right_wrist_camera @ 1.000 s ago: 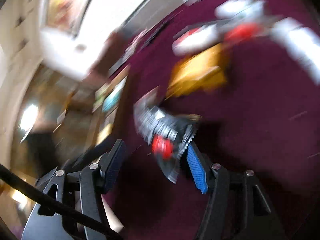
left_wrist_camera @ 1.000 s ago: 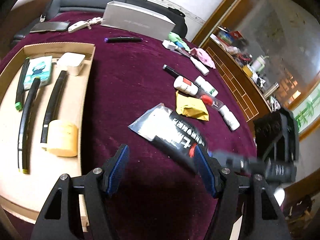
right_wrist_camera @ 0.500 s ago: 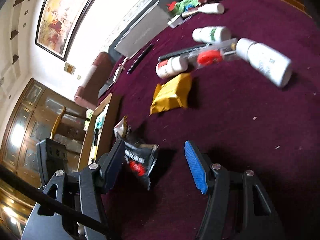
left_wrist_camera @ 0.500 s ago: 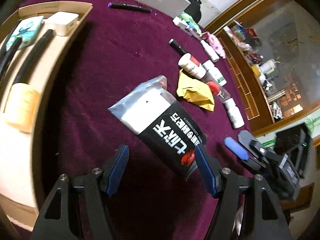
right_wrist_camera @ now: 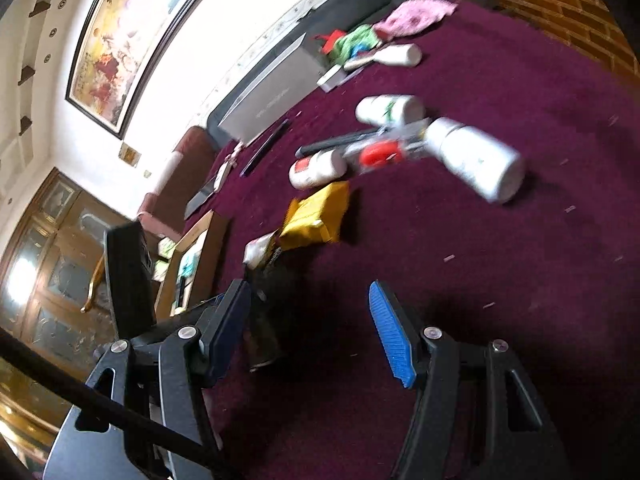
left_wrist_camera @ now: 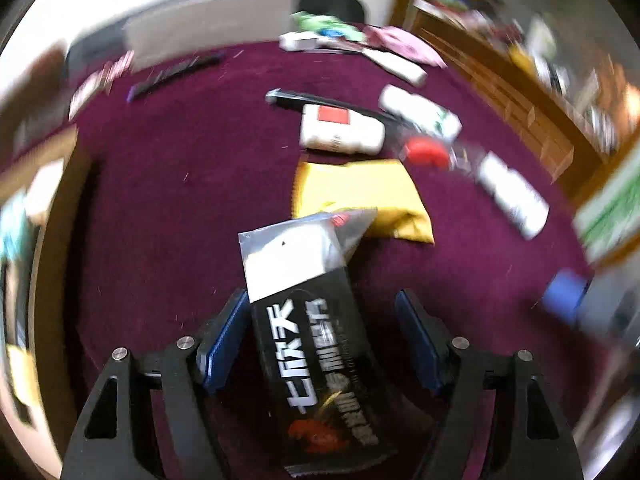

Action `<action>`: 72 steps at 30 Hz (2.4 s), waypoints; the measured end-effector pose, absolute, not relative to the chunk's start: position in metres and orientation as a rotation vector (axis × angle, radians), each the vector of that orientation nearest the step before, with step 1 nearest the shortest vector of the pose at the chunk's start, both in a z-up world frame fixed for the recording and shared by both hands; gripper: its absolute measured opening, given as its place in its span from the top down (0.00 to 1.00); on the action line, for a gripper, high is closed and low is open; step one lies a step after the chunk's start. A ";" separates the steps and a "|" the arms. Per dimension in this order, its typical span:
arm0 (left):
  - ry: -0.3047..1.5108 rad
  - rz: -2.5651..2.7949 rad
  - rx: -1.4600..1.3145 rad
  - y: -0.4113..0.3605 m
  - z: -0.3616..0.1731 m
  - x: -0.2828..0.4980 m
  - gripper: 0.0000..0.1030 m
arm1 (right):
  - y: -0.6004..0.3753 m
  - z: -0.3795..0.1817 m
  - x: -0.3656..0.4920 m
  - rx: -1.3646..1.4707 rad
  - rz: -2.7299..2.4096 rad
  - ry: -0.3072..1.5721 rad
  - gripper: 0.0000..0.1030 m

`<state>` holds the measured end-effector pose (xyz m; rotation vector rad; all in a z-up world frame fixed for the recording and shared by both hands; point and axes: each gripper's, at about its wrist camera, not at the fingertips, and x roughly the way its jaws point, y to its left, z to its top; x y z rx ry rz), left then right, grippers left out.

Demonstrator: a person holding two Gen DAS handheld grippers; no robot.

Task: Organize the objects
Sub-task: 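Grasp the black snack bag with the left tool while the right grasps the white bottle, then carry the snack bag and white bottle over the tray with both tools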

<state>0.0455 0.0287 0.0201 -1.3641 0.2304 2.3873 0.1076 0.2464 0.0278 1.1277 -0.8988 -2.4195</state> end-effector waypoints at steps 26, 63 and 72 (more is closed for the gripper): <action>-0.155 2.297 -1.119 -0.079 0.077 0.103 0.67 | 0.255 0.015 0.006 1.581 -2.790 0.034 0.64; -0.439 2.722 -1.094 -0.312 0.085 0.097 0.66 | 0.007 0.094 0.040 1.246 -2.317 -0.218 0.68; -0.365 2.695 -1.298 -0.323 0.055 0.035 0.66 | -0.061 0.066 0.005 1.334 -2.231 -0.204 0.68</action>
